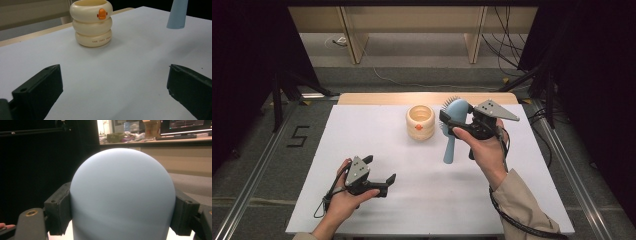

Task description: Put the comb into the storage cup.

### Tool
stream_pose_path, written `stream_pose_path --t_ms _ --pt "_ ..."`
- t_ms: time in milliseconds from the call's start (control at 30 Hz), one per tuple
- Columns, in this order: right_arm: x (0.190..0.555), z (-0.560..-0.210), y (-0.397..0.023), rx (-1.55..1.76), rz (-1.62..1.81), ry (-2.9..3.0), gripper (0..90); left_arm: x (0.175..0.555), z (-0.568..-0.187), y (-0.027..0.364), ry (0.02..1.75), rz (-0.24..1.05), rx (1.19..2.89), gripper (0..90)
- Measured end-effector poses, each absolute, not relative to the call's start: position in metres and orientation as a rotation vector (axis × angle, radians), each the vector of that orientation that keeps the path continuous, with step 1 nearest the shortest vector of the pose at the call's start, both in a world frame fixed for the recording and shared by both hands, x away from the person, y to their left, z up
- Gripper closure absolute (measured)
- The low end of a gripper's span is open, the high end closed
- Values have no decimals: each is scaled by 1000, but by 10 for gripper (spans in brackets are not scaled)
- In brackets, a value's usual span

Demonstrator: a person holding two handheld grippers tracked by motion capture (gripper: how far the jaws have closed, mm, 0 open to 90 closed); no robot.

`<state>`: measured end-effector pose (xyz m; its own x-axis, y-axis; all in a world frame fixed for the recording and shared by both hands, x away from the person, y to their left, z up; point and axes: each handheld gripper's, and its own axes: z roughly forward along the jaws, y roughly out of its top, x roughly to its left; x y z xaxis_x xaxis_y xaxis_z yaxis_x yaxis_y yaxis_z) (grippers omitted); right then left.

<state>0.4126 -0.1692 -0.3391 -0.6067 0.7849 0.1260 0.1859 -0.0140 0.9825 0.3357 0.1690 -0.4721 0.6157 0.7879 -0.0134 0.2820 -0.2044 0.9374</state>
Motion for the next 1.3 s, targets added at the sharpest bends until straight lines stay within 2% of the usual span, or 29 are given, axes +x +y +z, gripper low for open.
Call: stream_pose_path --t_ms 1300 --pt "430 -328 -165 999 1636 1759 212 336 -472 168 875 589 1765 5"
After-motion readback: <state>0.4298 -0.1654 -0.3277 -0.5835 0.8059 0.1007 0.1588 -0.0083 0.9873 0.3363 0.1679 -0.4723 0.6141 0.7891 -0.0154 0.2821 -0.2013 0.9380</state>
